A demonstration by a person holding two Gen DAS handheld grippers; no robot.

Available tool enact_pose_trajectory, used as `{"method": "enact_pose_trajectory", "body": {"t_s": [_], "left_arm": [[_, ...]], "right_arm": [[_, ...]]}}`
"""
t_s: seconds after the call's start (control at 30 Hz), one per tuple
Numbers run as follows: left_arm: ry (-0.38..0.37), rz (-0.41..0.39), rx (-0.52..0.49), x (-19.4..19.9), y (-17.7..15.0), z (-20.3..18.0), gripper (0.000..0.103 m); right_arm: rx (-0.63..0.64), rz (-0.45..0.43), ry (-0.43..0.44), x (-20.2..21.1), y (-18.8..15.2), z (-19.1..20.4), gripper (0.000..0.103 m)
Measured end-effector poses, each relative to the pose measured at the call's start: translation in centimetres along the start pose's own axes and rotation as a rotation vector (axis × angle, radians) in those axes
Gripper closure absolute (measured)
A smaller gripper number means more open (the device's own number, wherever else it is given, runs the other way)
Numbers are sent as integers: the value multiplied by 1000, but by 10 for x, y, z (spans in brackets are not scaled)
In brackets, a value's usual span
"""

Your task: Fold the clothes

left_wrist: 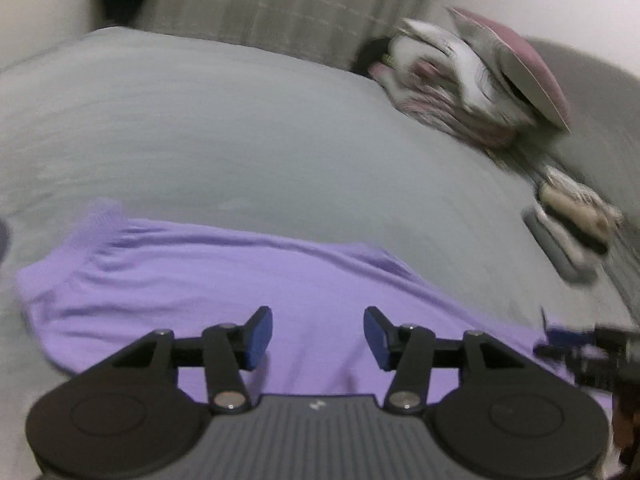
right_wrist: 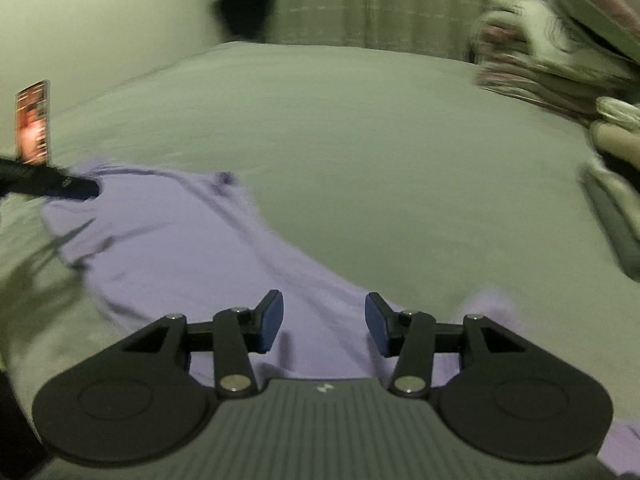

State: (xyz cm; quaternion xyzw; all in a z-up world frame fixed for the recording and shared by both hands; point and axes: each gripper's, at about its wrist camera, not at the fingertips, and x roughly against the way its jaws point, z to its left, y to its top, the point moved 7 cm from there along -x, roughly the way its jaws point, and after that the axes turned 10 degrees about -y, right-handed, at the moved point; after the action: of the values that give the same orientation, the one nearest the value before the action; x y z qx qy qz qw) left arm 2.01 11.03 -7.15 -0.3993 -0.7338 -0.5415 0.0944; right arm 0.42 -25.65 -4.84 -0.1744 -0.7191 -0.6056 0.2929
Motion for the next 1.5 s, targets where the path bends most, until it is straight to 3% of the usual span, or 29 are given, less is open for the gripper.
{"method": "enact_pose_trajectory", "body": {"t_s": [0.17,0.43,0.47,0.5,0.53,0.67,0.77,0.97,1.1,1.33,1.5], "left_arm": [[-123,78,-110,-25,-19,-48,51],[-346,181,-294,-68,-46,-135,51],[-366,194,-314,-71,-51,-145,51],[-382,208,-337,-74,-56,-154,52],[-395,223,-362,-77,-62,-163,52],[-398,219,-440,-82,-74,-182,57],[-419,203,-451,-80,-78,-187,68],[-458,186,-458,-76,-83,-193,73],[-482,157,-465,-76,-79,-203,97],[-560,106,-470,-60,-69,-210,101],[-621,151,-503,-50,-75,-212,101]], "right_arm": [[-92,4,-142,-4,-9,-49,53],[-185,20,-136,-14,-11,-72,60],[-180,21,-135,-15,-11,-72,74],[-175,23,-134,-17,-11,-72,100],[-172,24,-133,-18,-11,-72,103],[-221,-32,-151,3,-8,-89,103],[-258,-80,-170,24,-6,-106,103],[-305,-74,-192,44,-21,-135,103],[-328,-88,-225,59,-22,-150,103],[-326,-140,-276,99,-19,-176,103],[-267,-64,-283,116,-40,-189,103]]}}
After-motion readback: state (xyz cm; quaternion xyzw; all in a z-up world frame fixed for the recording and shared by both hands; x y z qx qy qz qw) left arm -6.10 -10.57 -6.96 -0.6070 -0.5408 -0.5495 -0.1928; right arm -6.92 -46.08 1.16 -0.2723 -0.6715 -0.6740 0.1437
